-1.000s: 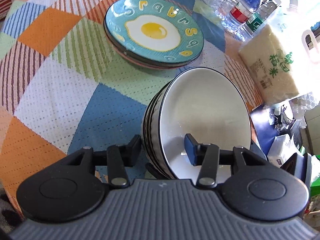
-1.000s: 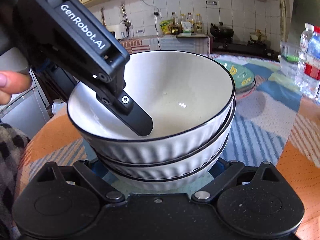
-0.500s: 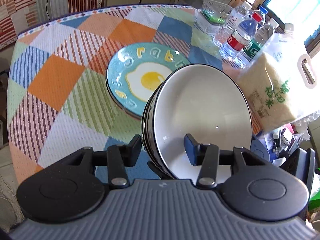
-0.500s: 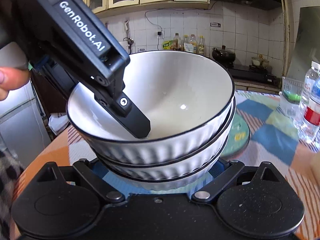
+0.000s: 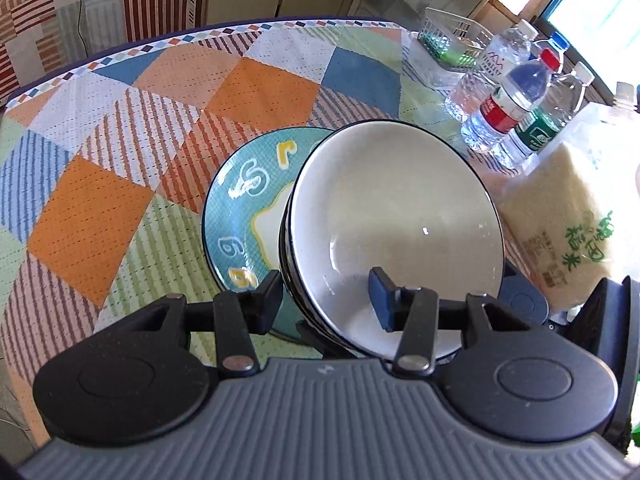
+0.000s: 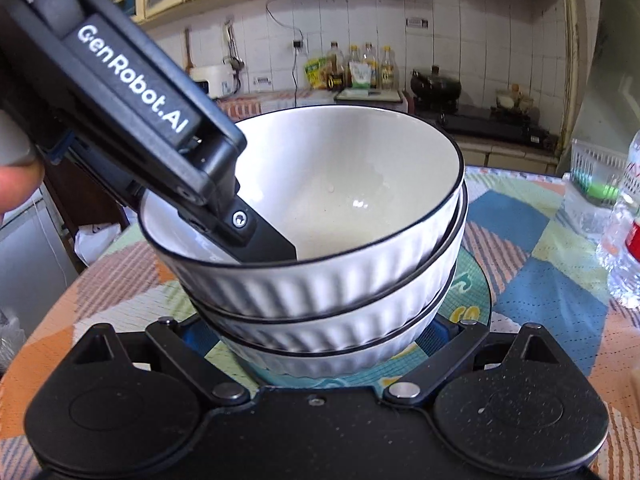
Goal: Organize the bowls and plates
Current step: 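Carry the bowl stack with the left gripper onto the egg plate stack, then open the left gripper and release the bowls on the plates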
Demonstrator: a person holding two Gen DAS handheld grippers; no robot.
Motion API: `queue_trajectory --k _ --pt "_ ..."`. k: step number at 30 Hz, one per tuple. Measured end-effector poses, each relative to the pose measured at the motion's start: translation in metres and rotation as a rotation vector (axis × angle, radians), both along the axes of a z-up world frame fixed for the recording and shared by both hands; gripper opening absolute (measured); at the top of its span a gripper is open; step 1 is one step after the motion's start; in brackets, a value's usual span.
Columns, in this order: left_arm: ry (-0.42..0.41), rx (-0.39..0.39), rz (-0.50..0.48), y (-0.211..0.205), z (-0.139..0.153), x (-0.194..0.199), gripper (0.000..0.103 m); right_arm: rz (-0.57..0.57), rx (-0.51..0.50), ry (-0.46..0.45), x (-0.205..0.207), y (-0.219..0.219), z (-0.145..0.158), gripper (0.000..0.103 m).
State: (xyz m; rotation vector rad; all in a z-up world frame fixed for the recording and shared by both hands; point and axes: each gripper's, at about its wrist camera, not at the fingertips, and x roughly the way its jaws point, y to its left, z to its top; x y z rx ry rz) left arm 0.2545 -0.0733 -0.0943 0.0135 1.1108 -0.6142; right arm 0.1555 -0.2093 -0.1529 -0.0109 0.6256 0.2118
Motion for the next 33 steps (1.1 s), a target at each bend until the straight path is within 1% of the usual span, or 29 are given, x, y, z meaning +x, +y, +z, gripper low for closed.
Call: queue_trajectory --k 4,6,7,10,12,17,20,23,26,29,31,33 --pt "0.026 0.003 0.013 -0.006 -0.018 0.014 0.045 -0.009 -0.011 0.046 0.017 -0.003 -0.011 0.098" --pt "0.053 0.008 0.014 -0.007 -0.025 0.018 0.046 -0.002 -0.024 0.077 0.021 -0.003 -0.015 0.098" --pt "0.060 0.002 0.018 -0.007 -0.026 0.019 0.045 0.004 -0.028 0.095 0.022 -0.003 -0.017 0.098" --pt "0.064 0.014 0.027 -0.008 -0.025 0.021 0.045 0.008 -0.036 0.095 0.022 -0.003 -0.016 0.098" --pt "0.053 0.022 0.036 -0.010 -0.025 0.022 0.046 0.011 -0.042 0.100 0.024 -0.002 -0.016 0.098" --pt "0.015 0.045 0.061 -0.014 -0.024 0.021 0.046 0.011 -0.016 0.100 0.032 -0.004 -0.019 0.099" --pt "0.034 0.026 0.133 -0.011 -0.025 0.023 0.045 0.017 -0.019 0.081 0.032 -0.005 -0.024 0.099" --pt "0.014 0.019 0.175 -0.009 -0.025 0.019 0.044 0.013 -0.017 0.071 0.029 -0.005 -0.027 0.098" --pt "-0.013 0.036 0.199 -0.008 -0.024 0.014 0.044 0.007 -0.035 0.089 0.026 -0.003 -0.025 0.098" --pt "-0.037 0.064 0.231 -0.004 -0.015 0.006 0.048 -0.038 -0.060 0.103 0.018 -0.001 -0.018 0.098" --pt "-0.065 0.055 0.256 0.002 -0.004 -0.003 0.051 -0.038 -0.059 0.102 0.007 -0.003 -0.014 0.098" --pt "-0.090 0.049 0.284 0.009 0.007 -0.013 0.054 -0.037 -0.061 0.078 -0.007 -0.004 -0.008 0.098"
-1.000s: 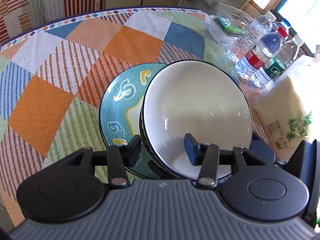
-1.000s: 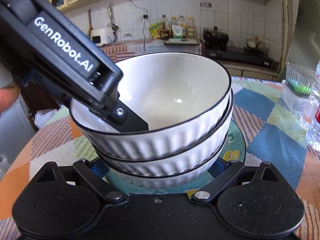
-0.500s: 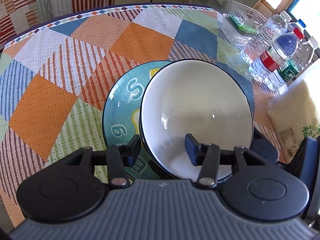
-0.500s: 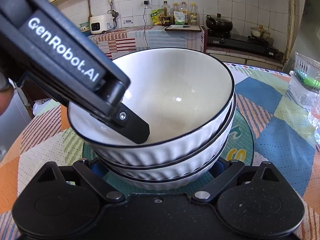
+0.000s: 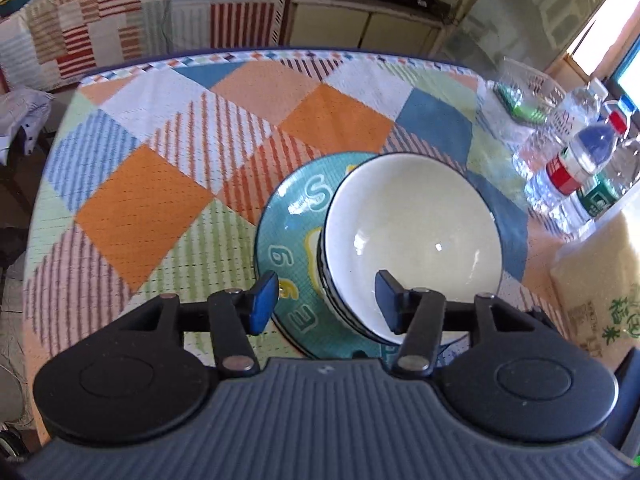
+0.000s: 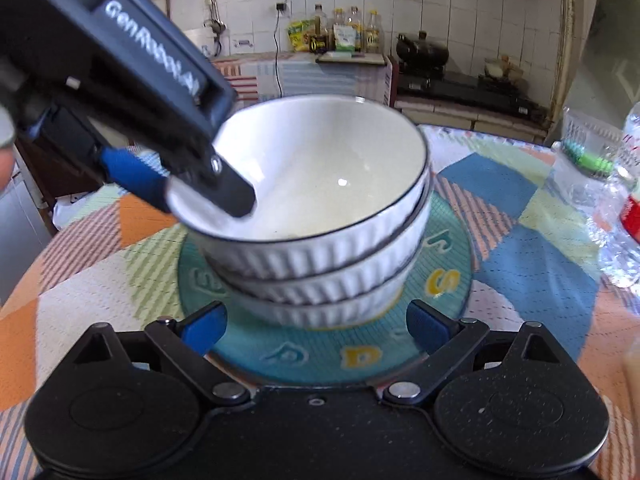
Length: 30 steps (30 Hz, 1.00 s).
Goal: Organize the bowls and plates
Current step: 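Open the left gripper and release the bowls on the plates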
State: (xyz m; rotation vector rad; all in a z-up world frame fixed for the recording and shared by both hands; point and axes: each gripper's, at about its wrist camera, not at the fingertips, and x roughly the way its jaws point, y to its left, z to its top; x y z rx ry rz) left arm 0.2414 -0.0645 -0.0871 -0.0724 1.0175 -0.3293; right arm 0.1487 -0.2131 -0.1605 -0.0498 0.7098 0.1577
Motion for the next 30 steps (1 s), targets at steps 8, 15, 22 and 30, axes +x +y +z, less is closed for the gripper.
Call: queue_trajectory --k 8,15,22,30 --pt "-0.071 -0.022 0.080 0.021 0.030 -0.049 0.057 -0.030 -0.036 -0.019 -0.052 -0.010 0.030 0.098" --pt "-0.130 0.050 0.076 0.026 0.053 -0.098 0.063 -0.098 -0.068 -0.046 -0.083 -0.018 0.069 0.098" --pt "-0.185 0.152 0.108 0.032 0.073 -0.139 0.084 -0.176 0.003 -0.059 -0.114 -0.022 0.102 0.100" --pt "-0.163 0.203 0.157 0.039 0.080 -0.167 0.097 -0.207 -0.041 -0.051 -0.138 -0.010 0.134 0.101"
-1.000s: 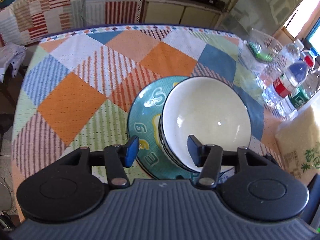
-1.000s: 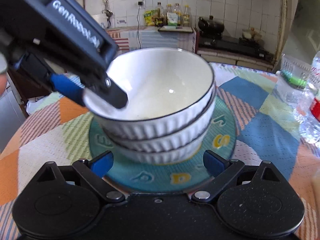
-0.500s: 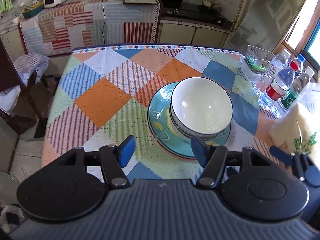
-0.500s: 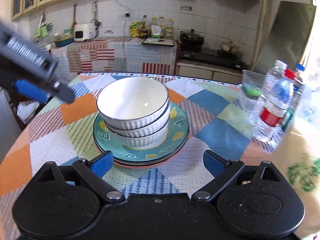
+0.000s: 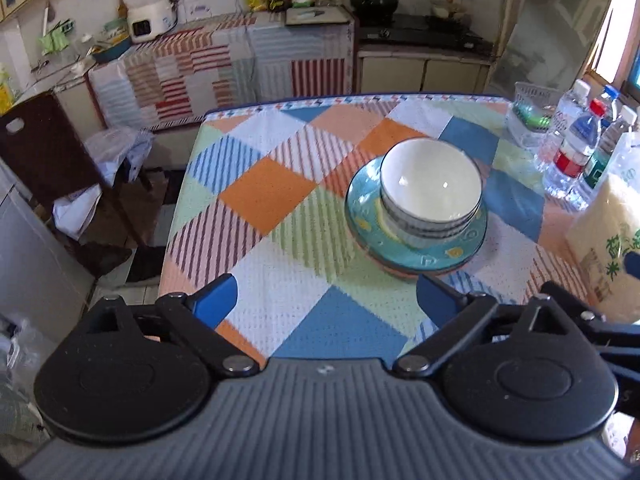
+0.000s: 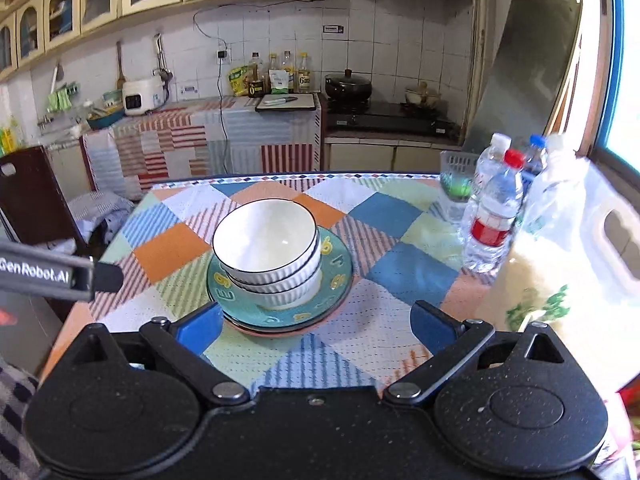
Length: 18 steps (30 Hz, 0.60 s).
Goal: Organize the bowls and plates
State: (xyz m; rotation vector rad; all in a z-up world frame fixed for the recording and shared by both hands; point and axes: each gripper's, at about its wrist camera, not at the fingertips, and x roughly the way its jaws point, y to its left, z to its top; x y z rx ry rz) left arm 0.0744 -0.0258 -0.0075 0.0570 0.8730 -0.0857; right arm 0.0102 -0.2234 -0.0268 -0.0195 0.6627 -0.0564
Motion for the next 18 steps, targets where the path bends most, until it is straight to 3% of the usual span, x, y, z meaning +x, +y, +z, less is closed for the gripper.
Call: queue_trajectory --k 2,6,18 --pt "0.021 0.013 0.025 0.002 0.000 -0.005 0.097 -0.012 -0.031 0.005 -0.005 0.003 0.006 0.101" --pt "-0.016 0.001 0.047 0.007 0.004 -0.023 0.097 -0.014 -0.048 0.011 -0.016 0.008 0.016 0.101" --pt "-0.071 -0.005 0.031 0.009 0.018 -0.047 0.097 -0.059 -0.058 0.039 -0.026 0.015 0.019 0.101"
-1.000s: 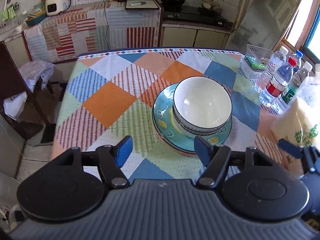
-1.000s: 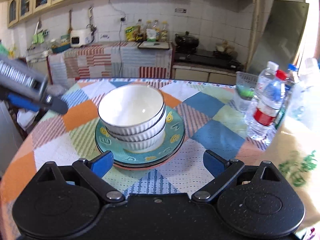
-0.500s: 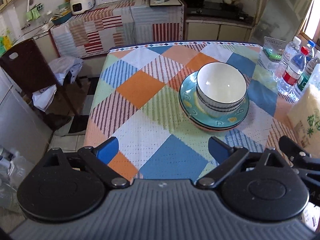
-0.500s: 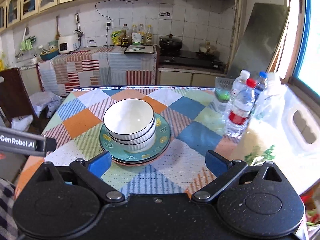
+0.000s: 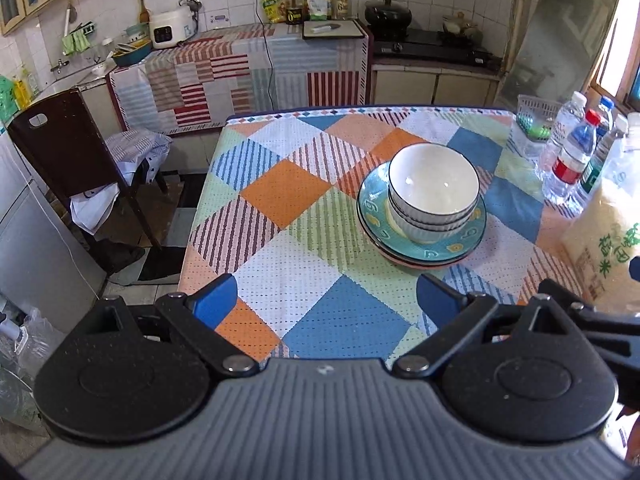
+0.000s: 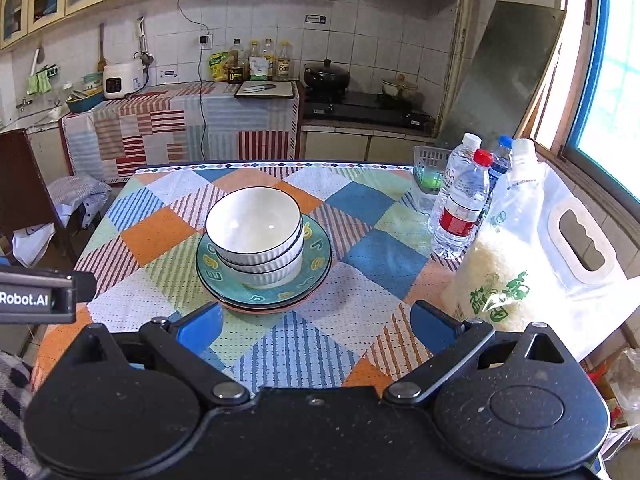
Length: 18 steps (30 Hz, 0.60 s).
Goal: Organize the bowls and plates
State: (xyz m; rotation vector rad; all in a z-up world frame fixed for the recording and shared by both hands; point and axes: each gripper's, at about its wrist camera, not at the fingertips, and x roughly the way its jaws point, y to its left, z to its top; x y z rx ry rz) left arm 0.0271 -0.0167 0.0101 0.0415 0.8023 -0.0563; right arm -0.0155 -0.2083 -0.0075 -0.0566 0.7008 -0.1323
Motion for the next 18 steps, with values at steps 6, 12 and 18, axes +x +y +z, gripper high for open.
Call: queue_trajectory --k 6,12,18 --pt "-0.019 0.009 0.017 0.000 -0.002 -0.003 0.097 0.021 -0.020 -0.018 -0.004 0.007 0.001 0.101" --pt "-0.044 0.032 0.029 0.003 -0.006 -0.009 0.097 0.023 -0.014 -0.027 -0.004 0.012 0.000 0.101" --pt "-0.042 0.040 0.029 0.005 -0.009 -0.011 0.097 0.022 -0.001 -0.023 -0.006 0.012 -0.003 0.101"
